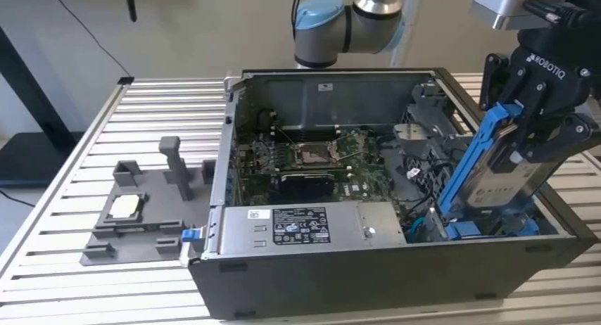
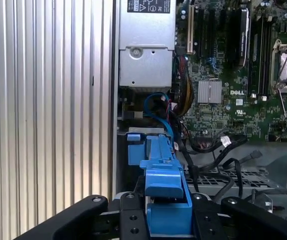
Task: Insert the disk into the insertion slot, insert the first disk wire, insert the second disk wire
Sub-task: 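Insert the disk into the insertion slot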
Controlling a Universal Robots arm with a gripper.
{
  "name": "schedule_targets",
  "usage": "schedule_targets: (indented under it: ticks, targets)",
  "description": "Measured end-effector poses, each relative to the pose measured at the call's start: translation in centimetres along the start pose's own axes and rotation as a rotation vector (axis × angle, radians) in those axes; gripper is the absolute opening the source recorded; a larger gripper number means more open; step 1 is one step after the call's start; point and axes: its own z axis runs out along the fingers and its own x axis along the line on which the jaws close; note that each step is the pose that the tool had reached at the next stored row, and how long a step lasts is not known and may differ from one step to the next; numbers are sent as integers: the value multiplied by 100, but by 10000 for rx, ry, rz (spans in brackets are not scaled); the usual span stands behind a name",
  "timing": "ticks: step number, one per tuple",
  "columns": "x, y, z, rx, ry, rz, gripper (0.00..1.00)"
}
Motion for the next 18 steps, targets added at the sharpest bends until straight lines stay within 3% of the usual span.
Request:
schedule_targets:
  ticks: [18]
  targets:
    - [9,-8,124,12,-31,-24,33]
